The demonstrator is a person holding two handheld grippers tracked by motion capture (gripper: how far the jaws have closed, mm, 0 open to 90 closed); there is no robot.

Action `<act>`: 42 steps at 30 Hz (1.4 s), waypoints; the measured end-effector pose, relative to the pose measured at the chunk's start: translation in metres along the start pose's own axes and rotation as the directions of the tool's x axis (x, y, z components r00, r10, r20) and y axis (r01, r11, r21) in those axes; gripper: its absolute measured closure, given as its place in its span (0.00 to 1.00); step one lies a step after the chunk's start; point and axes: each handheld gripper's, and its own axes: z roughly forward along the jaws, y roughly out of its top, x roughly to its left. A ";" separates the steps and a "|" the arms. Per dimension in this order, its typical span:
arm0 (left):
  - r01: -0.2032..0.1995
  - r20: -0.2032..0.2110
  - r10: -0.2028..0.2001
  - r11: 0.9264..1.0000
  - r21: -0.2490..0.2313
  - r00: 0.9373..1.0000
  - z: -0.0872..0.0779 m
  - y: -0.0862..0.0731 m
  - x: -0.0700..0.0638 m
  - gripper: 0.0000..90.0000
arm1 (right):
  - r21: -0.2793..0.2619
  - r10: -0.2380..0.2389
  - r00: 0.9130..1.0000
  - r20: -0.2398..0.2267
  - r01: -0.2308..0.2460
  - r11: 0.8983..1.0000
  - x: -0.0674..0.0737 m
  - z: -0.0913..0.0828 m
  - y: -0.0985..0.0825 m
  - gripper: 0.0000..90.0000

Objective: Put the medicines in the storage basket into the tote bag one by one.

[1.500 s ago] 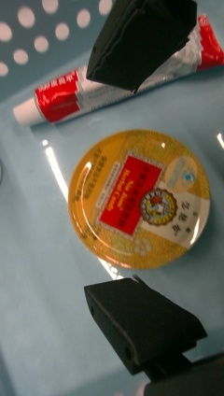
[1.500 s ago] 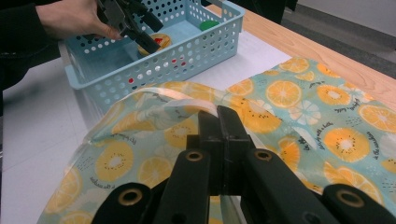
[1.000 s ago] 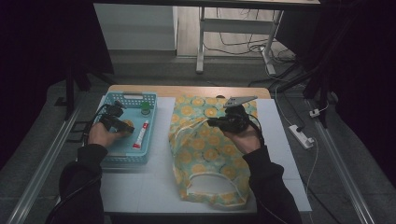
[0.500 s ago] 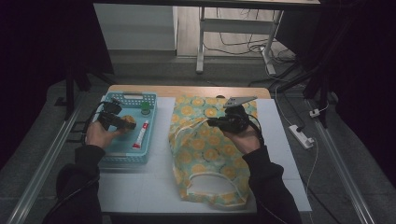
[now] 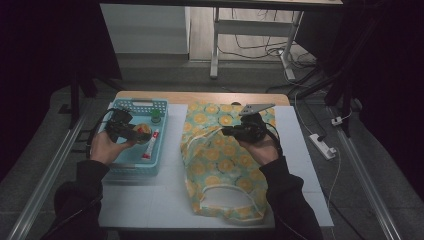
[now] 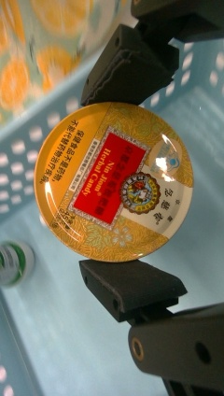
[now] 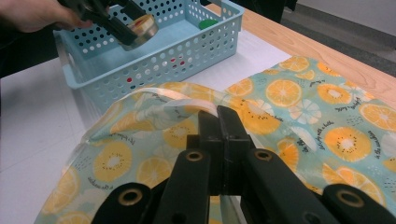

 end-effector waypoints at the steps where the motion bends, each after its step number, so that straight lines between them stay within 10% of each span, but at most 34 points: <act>1: -0.010 0.009 0.010 1.000 -0.006 1.000 -0.002 0.000 -0.004 0.22 | 0.000 -0.001 1.000 0.000 0.001 1.000 0.000 0.000 0.000 1.00; 16: -0.134 0.097 0.139 0.990 -0.051 0.986 -0.023 -0.009 -0.062 0.23 | -0.002 -0.001 1.000 0.003 0.001 1.000 -0.002 0.001 -0.001 1.00; 42: -0.297 0.256 0.312 0.950 -0.094 0.915 -0.001 -0.018 -0.155 0.22 | 0.015 0.000 1.000 0.012 0.000 1.000 -0.004 0.006 -0.004 1.00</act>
